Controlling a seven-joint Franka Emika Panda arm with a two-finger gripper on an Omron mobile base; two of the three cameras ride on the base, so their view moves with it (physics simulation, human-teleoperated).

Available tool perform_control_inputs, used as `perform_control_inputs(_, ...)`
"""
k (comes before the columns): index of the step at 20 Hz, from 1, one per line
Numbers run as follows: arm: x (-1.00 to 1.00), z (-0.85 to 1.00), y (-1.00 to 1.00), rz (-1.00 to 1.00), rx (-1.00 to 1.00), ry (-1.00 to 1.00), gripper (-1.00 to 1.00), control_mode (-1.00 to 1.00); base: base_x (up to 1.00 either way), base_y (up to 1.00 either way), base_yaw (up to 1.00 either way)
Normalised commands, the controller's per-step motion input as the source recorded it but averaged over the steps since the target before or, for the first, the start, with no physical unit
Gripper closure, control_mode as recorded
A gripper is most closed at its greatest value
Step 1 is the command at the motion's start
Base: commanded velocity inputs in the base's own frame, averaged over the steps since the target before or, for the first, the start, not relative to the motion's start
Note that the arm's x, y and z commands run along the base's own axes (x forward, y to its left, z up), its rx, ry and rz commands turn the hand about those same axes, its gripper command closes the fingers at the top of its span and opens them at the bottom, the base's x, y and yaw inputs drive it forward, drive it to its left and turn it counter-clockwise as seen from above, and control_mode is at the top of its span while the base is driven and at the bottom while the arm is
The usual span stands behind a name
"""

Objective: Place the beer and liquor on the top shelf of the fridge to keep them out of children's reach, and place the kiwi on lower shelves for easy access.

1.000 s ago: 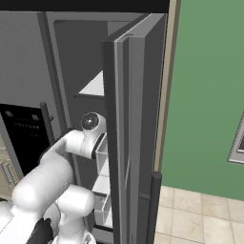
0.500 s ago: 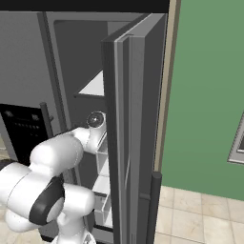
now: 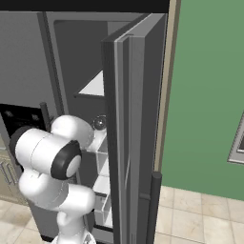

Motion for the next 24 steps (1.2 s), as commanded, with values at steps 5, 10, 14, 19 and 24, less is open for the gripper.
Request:
perform_control_inputs(5,0.42,-0.35,-0.14,0.00,0.00,0.00,1.00,-1.00,0.00,0.00,0.00)
perform_control_inputs(10,0.44,-0.27,-0.32,0.01,0.02,0.00,1.00,-1.00,0.00,0.00,0.00)
perform_control_inputs(14,0.43,-0.26,-0.42,0.04,0.05,0.00,1.00,-1.00,0.00,0.00,0.00)
perform_control_inputs(19,0.35,-0.32,-0.35,0.06,0.04,0.00,-1.00,-1.00,0.00,0.00,0.00)
perform_control_inputs(24,0.20,-0.27,-0.55,0.07,0.09,-0.06,-1.00,-1.00,0.00,0.00,0.00)
